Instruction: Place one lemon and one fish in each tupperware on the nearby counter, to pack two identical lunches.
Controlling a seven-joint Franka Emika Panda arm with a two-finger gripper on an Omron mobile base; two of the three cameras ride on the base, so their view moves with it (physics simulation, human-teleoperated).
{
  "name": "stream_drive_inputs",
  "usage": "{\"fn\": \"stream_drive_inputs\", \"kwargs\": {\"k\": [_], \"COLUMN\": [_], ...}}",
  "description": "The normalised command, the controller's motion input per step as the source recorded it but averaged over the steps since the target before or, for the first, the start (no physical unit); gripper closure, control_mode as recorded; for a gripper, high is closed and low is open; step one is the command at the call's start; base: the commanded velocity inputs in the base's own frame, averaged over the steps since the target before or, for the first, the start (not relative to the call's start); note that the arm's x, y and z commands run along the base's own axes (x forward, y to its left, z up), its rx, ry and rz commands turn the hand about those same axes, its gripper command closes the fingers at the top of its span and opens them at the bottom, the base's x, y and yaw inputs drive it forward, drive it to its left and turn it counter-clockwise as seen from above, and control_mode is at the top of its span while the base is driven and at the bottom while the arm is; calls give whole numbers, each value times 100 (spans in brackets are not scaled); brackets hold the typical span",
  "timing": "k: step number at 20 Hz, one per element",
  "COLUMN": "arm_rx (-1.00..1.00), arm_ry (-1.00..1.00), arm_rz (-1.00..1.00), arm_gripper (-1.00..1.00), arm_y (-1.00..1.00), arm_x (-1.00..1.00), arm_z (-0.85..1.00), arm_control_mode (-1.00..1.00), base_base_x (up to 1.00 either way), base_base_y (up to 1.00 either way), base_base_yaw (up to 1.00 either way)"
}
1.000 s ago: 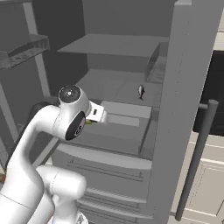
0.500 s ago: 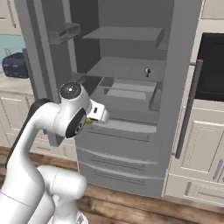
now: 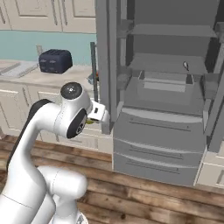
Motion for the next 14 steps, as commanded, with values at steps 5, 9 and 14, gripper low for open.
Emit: {"fn": "stream_drive_inputs", "kwargs": {"k": [5,9,14], "arm_rx": [0,0,0], "arm_ry": [0,0,0], "arm_rz": [0,0,0], "arm_gripper": [100,100,100], "arm_y": [0,0,0], "arm_x": [0,0,0], "arm_z": [0,0,0], "arm_control_mode": [100,100,100], "base_base_x": [9,67,93], "base_base_y": [100,100,100], "base_base_yaw": [3,2,0]}}
